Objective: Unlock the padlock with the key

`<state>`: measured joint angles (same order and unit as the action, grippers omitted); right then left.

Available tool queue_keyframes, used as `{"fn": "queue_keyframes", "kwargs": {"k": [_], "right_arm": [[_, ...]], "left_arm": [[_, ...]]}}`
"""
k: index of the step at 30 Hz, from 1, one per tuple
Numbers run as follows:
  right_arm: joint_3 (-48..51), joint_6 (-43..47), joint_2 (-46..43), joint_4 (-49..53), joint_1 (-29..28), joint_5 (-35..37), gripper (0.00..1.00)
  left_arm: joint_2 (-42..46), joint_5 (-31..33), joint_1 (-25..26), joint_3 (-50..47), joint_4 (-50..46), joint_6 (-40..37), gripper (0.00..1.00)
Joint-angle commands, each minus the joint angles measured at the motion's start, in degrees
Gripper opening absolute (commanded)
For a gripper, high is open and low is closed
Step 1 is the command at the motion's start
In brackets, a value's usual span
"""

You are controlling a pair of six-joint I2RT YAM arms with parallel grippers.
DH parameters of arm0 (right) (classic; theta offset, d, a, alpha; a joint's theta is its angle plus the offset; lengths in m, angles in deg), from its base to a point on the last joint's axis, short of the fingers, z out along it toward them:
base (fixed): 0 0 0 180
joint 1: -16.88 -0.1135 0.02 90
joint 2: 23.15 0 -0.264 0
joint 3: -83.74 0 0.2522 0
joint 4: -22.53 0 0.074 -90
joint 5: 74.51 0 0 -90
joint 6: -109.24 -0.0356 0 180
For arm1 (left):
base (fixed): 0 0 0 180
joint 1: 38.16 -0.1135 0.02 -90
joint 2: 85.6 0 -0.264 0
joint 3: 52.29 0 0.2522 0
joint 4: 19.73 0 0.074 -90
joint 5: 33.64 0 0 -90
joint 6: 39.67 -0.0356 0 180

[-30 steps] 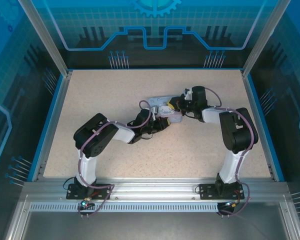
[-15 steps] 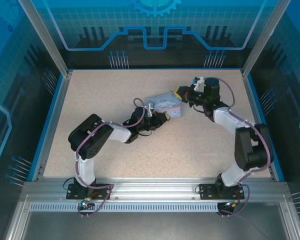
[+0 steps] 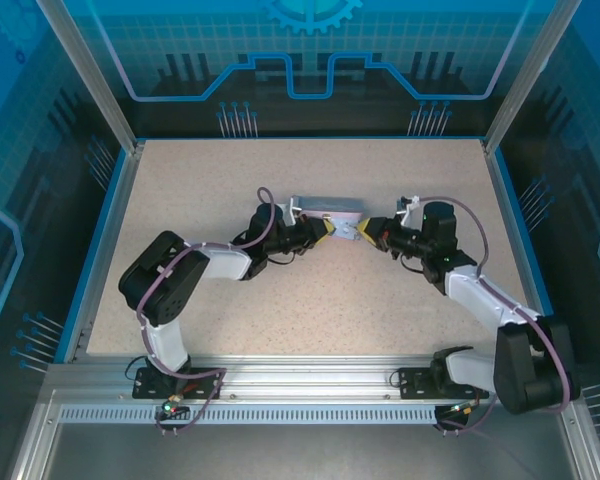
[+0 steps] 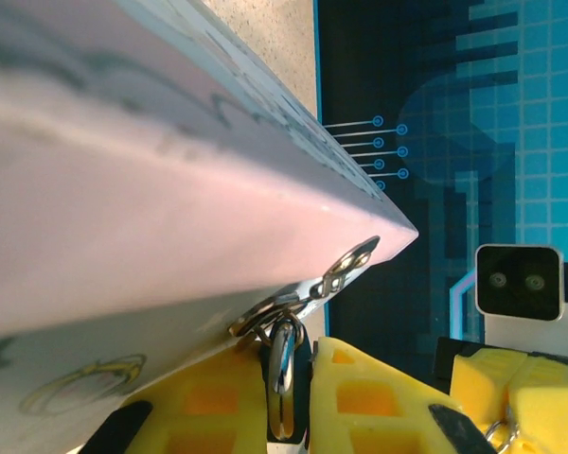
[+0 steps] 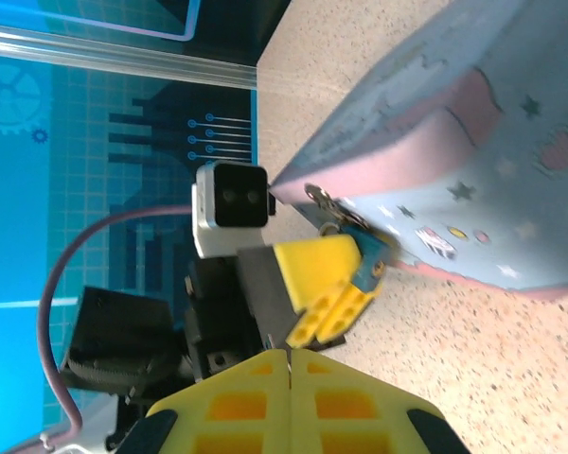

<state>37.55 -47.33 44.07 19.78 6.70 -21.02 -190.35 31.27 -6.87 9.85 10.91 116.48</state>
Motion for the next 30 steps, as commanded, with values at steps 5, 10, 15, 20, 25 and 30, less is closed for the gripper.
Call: {"fn": "queue_keyframes", "kwargs": {"k": [5, 10, 15, 20, 25, 30], "right_arm": [[4.35, -2.27, -1.92, -4.90, -1.30, 0.79, 0.00], [4.83, -3.50, -1.96, -6.25, -2.61, 2.36, 0.00], [4.91, -6.16, -1.60, -8.29, -4.34, 5.22, 0.00], [4.79, -9.32, -0.22, -10.12, -6.92, 9.57, 0.00], [5.68, -14.32, 1.38, -13.80, -10.52, 15.43, 0.00], [4.92, -16.19, 2.19, -12.81, -13.13, 19.14, 0.00]], "left_arm": [[1.26, -6.47, -1.59, 2.64, 6.68, 7.32, 0.00], [0.78, -6.69, -1.81, 2.14, 10.75, 11.23, 0.00], [1.89, -6.05, -1.76, 1.70, 10.29, 11.13, 0.00], [2.56, -4.49, -1.84, 0.61, 10.44, 11.10, 0.00], [2.53, -3.23, -1.77, 0.22, 11.55, 11.83, 0.00], [2.36, -3.12, -1.80, 0.47, 11.07, 11.83, 0.00]]}}
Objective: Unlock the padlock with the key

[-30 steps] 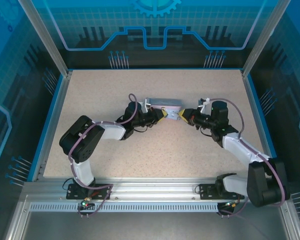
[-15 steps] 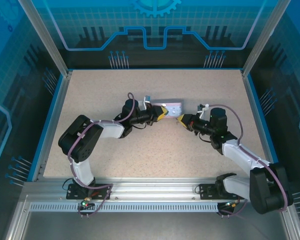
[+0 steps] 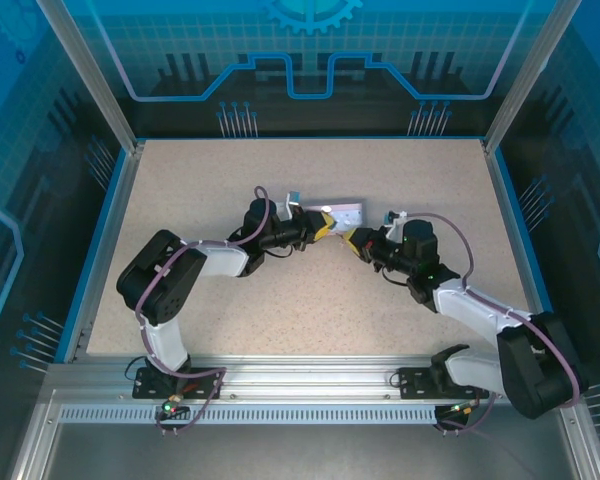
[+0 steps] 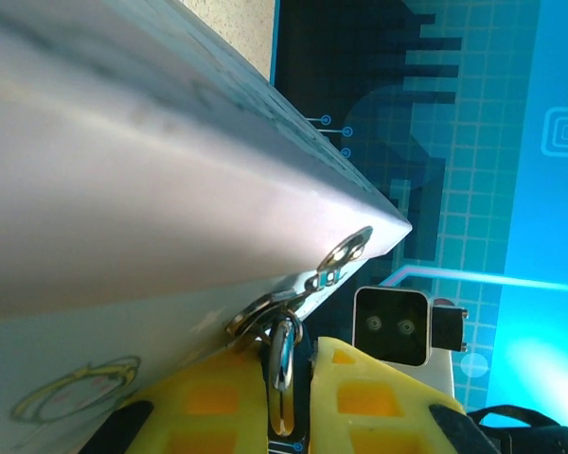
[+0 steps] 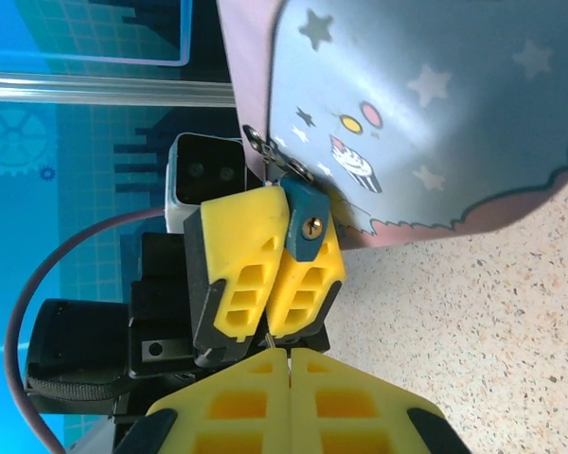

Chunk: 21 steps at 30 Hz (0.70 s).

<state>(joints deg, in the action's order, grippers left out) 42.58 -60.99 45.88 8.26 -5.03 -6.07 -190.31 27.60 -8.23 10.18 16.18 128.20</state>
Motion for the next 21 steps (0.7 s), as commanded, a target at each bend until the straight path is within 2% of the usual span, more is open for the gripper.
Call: {"fn": "queue_keyframes", "kwargs": {"k": [1, 7, 21], "right_arm": [[-0.11, -3.14, 0.28, -0.32, -1.63, 5.03, 0.00], [1.30, -5.72, -0.23, -0.54, -1.99, 9.10, 0.00], [-0.46, -6.09, 1.51, -0.56, -2.17, 10.40, 0.00]], "left_arm": [[2.17, 0.59, -0.40, 0.08, 6.00, 0.14, 0.00], [1.70, 0.74, -0.45, 0.25, 6.58, 0.64, 0.00], [1.76, 0.70, -0.32, 0.60, 6.42, 0.77, 0.00]]}}
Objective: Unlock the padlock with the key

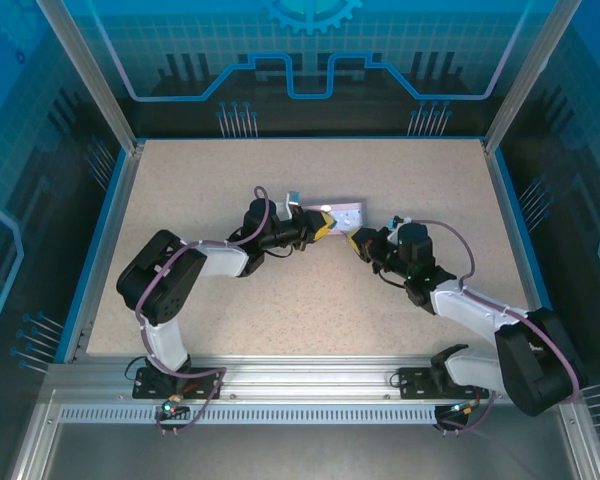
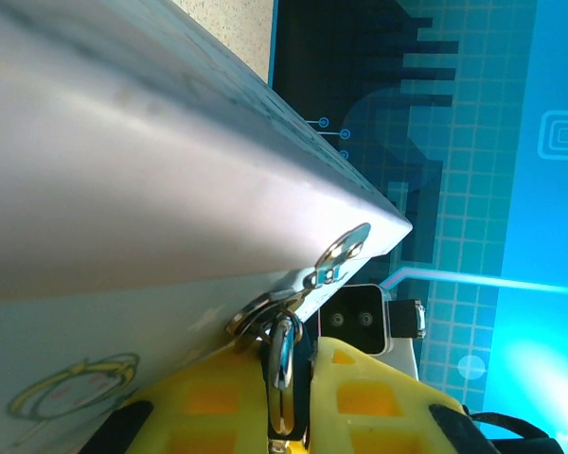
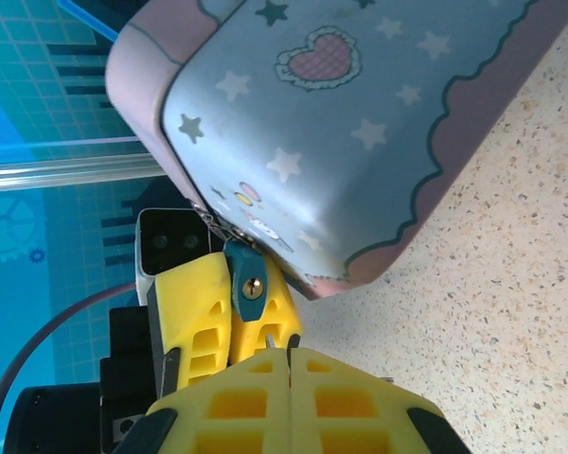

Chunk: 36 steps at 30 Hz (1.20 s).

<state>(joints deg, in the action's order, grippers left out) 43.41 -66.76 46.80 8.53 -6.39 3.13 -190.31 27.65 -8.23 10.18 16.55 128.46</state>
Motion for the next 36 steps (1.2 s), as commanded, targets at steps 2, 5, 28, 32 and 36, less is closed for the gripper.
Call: {"fn": "queue_keyframes", "kwargs": {"k": [2, 5, 28, 32, 36], "right_arm": [[-1.64, -0.31, 0.91, -0.85, -0.86, 1.29, 0.00], [-2.12, -0.40, 1.47, -1.11, -1.00, 1.29, 0.00], [-4.98, -0.58, 4.74, -2.29, -1.96, 1.81, 0.00], [-5.38, -0.68, 5.02, -2.48, -1.96, 1.83, 0.00], [-5.51, -0.58, 5.02, -2.40, -1.96, 1.87, 0.00]], "left_arm": [[1.70, 0.57, -0.37, 0.60, 6.08, 0.50, 0.00], [1.76, 0.51, -0.34, 0.60, 6.04, 0.52, 0.00], [2.03, 0.35, 0.03, 1.20, 5.96, 0.70, 0.00], [2.05, 0.33, 0.12, 1.17, 6.03, 0.66, 0.00], [2.03, 0.32, 0.20, 1.06, 6.14, 0.69, 0.00]]}}
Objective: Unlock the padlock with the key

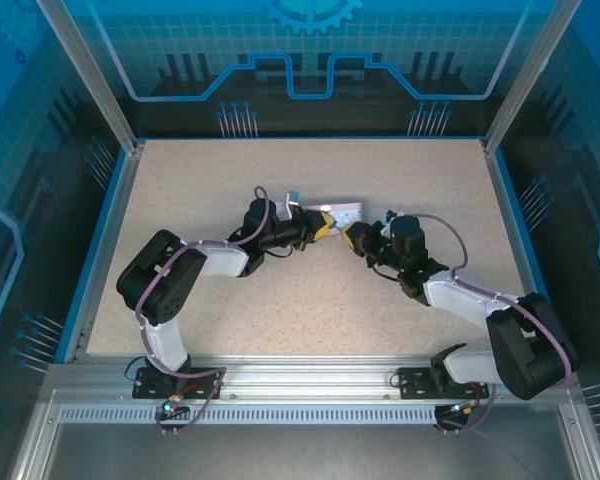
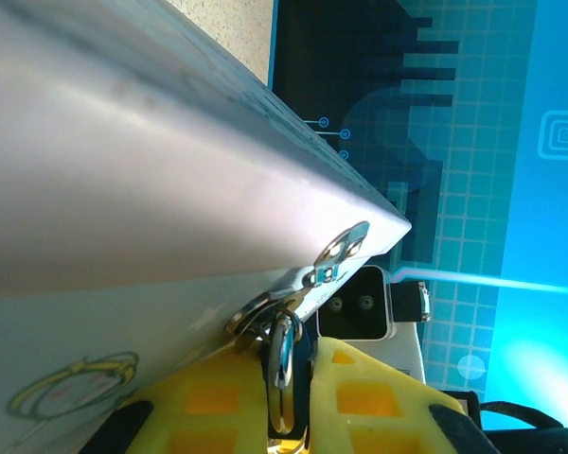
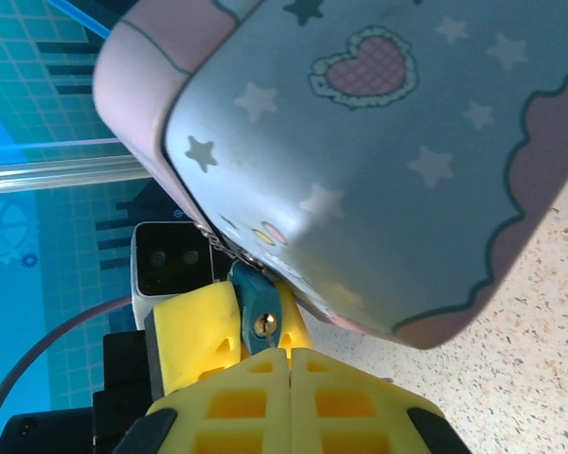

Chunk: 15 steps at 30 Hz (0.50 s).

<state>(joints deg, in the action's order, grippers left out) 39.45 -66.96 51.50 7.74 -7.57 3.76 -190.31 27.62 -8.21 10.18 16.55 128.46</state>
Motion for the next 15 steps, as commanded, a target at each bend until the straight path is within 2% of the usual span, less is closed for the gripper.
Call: {"fn": "queue_keyframes", "kwargs": {"k": [1, 15], "right_arm": [[-1.59, -0.38, 0.34, -1.60, -0.78, 1.24, 0.00], [-1.91, -0.51, 2.21, -3.90, -0.78, 1.71, 0.00]], "left_arm": [[2.02, 0.41, 0.22, 1.06, 6.13, 0.68, 0.00], [2.52, 0.45, 0.59, 1.53, 6.06, 1.04, 0.00]]}}
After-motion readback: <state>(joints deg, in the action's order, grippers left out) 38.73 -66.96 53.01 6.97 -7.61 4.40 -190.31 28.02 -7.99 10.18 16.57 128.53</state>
